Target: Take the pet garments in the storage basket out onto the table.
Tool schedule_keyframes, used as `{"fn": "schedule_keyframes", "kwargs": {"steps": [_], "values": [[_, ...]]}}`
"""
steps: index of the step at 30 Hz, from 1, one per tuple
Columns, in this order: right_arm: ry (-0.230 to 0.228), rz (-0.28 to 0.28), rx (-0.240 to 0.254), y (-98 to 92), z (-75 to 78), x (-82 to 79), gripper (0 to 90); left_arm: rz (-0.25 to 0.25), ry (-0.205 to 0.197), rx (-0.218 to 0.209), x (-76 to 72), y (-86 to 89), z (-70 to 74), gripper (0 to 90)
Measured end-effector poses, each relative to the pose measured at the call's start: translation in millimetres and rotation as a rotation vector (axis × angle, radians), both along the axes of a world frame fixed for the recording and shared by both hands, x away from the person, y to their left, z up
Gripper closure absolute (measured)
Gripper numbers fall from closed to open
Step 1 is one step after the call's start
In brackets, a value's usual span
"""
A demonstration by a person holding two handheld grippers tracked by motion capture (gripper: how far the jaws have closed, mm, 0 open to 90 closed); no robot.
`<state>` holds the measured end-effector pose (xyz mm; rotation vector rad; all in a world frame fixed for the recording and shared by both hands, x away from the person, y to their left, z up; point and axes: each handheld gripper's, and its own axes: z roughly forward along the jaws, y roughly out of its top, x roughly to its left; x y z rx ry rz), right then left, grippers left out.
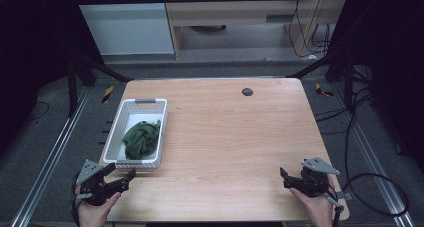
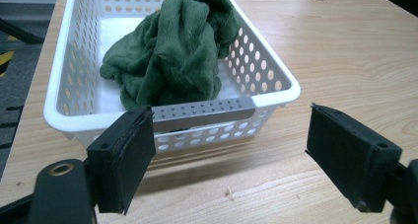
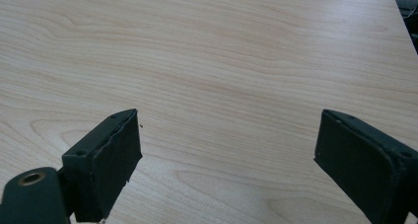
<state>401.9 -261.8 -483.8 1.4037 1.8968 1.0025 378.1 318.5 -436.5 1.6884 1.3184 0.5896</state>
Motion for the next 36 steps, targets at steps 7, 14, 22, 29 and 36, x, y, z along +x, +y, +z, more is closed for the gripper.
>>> {"fn": "schedule_keyframes", "kwargs": {"steps": [7, 14, 22, 29, 36], "values": [[-0.006, -0.003, -0.002, -0.3, 0.5, -1.2, 10.0, -0.005, -0.018, -0.003, 0.7, -2.4, 8.3, 18.0], [-0.009, -0.008, -0.002, -0.4, 0.7, -1.1, 9.5, 0.001, -0.052, -0.006, 3.9, -1.5, 22.0, 18.7], [-0.011, -0.01, -0.01, -0.3, 0.6, -1.0, 9.5, 0.003, -0.079, 0.001, 11.0, 1.9, 39.6, 18.5], [-0.012, -0.015, -0.011, -0.6, 0.8, -1.0, 9.4, -0.002, -0.083, 0.01, 19.9, 0.3, 51.5, 18.2], [-0.012, -0.013, -0.011, -0.1, 0.7, -0.8, 9.4, -0.012, -0.065, 0.024, 34.1, -2.1, 55.4, 17.9]]}}
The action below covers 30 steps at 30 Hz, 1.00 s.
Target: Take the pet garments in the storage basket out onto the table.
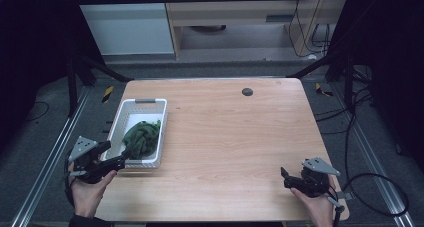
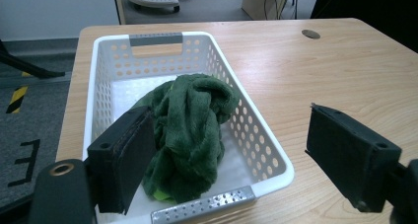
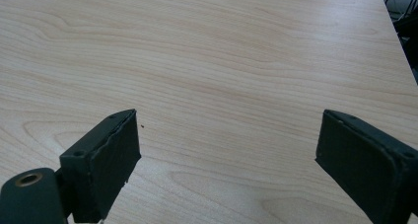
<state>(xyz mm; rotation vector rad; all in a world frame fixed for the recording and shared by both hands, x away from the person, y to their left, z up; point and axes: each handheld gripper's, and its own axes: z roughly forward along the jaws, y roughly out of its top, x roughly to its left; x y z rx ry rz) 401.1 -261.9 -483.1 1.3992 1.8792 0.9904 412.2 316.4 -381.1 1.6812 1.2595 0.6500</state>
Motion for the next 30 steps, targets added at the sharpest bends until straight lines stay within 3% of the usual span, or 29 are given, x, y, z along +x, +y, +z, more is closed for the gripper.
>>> {"fn": "schedule_keyframes", "kwargs": {"steps": [13, 23, 30], "values": [[0.004, 0.002, 0.0, -0.8, -0.6, 0.1, 9.4, 0.002, 0.029, 0.033, 30.6, -8.1, 3.9, 16.9], [0.017, 0.006, -0.001, 0.8, -2.1, 2.1, 9.3, 0.008, 0.029, 0.051, 45.6, -8.4, 12.0, 16.3], [0.013, 0.003, -0.008, 0.4, -2.0, 2.4, 9.2, 0.012, 0.05, 0.069, 56.5, -7.3, 9.4, 16.0]]}}
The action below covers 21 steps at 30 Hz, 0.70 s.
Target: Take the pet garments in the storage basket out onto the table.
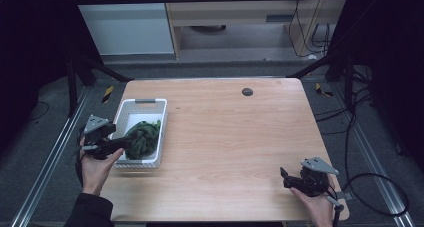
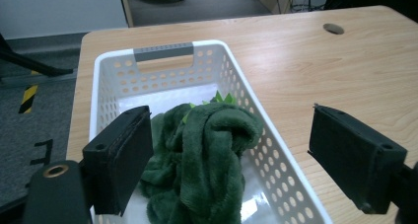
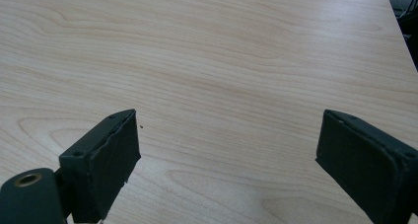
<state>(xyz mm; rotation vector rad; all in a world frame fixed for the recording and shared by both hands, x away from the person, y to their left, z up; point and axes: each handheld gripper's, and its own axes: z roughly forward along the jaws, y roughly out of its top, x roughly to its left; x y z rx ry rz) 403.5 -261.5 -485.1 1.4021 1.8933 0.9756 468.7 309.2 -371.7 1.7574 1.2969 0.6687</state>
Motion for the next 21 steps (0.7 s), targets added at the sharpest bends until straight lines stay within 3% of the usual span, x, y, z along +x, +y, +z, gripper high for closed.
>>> {"fn": "schedule_keyframes", "kwargs": {"steps": [9, 21], "values": [[0.004, -0.003, -0.005, 0.0, -0.5, 0.2, 9.0, -0.031, 0.051, 0.014, 13.7, -1.8, -3.7, 15.2], [0.008, 0.001, -0.01, 0.4, -0.9, 1.0, 8.9, -0.051, 0.117, 0.074, 27.7, -4.2, -4.4, 14.9]]}}
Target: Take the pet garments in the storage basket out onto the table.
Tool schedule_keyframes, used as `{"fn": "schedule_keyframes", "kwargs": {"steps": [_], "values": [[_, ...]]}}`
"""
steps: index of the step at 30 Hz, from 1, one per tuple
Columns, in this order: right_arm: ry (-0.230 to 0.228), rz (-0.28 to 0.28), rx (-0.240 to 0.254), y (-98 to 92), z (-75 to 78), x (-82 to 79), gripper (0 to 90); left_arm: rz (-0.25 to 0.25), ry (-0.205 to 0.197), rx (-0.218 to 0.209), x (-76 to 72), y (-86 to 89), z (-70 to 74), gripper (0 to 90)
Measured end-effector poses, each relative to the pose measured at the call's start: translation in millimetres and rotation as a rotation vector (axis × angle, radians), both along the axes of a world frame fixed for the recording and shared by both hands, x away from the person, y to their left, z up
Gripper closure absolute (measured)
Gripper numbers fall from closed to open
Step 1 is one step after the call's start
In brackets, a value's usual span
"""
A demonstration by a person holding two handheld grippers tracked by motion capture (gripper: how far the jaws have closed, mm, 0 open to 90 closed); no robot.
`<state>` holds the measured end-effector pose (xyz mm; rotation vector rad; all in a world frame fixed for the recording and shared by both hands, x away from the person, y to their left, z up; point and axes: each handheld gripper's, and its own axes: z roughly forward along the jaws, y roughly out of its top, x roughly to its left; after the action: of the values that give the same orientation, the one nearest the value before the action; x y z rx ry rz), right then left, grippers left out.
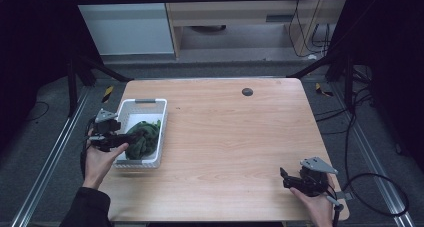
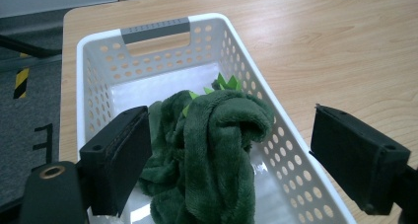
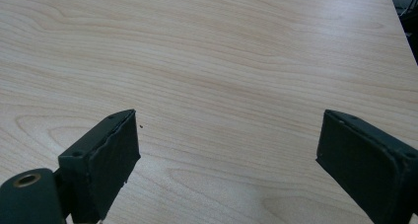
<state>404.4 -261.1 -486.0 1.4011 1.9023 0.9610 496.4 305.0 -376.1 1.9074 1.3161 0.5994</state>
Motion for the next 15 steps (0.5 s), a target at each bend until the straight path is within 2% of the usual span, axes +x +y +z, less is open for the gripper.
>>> {"fn": "schedule_keyframes", "kwargs": {"steps": [6, 12, 15], "values": [[0.011, -0.001, 0.002, -0.6, -0.7, 1.5, 8.8, -0.008, 0.026, 0.018, 7.7, -2.9, -0.9, 14.8], [0.014, 0.001, 0.006, -0.7, -0.8, 1.6, 8.7, -0.01, 0.067, 0.062, 16.8, -5.4, -6.6, 14.6], [0.018, 0.001, 0.005, -0.9, -1.2, 1.7, 8.7, -0.012, 0.084, 0.065, 20.3, -7.0, -9.9, 14.0]]}}
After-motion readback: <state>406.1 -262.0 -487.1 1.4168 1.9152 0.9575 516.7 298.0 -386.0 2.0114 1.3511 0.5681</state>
